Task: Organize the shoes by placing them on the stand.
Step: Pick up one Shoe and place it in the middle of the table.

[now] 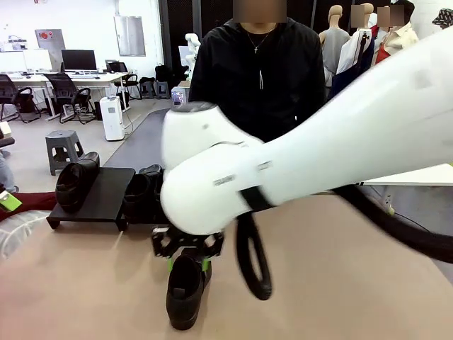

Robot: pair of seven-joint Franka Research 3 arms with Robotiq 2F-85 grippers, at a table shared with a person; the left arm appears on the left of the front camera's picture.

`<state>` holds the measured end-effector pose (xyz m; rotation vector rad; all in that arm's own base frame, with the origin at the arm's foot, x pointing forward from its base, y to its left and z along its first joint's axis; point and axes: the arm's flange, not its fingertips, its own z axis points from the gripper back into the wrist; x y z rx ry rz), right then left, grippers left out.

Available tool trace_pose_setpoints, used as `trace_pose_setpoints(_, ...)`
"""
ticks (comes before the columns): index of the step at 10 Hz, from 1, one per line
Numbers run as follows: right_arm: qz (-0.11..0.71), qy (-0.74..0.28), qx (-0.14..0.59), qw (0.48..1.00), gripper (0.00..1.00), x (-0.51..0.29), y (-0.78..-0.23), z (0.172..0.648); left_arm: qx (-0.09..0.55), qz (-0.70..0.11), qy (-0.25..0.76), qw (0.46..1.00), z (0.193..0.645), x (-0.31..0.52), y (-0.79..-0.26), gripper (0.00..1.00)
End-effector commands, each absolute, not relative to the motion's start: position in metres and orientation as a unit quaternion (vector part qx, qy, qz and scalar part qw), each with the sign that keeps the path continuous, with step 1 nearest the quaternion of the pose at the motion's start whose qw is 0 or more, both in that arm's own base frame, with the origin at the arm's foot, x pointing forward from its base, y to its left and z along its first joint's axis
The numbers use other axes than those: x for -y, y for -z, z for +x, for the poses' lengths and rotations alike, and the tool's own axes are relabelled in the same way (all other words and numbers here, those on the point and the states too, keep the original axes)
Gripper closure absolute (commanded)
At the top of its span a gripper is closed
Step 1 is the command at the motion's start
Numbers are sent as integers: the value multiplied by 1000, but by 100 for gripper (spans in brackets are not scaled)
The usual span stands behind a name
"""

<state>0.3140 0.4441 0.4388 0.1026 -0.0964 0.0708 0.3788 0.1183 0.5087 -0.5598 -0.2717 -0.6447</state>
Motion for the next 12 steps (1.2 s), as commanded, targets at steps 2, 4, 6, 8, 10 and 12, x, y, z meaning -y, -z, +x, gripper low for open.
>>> trace_pose_setpoints(2, 130, -105, 75, 983, 0, -268, -497, 276, 134, -266, 306, 904, 377, -117, -508, 0)
trace_pose_setpoints(4, 252, -166, 82, 950, 0, -156, -505, 266, 134, -266, 306, 904, 377, -117, -508, 0)
trace_pose_setpoints(6, 318, -90, 140, 933, 0, -62, -505, 239, 134, -266, 306, 904, 377, -117, -508, 0)
trace_pose_setpoints(8, 333, -8, 165, 928, 0, -21, -491, 223, 134, -266, 306, 904, 377, -117, -508, 0)
trace_pose_setpoints(10, 325, -19, 166, 931, 0, -27, -473, 228, 134, -266, 306, 904, 377, -117, -508, 0)
trace_pose_setpoints(12, 321, 3, 162, 933, 0, 8, -560, 264, 134, -266, 306, 904, 377, -117, -508, 0)
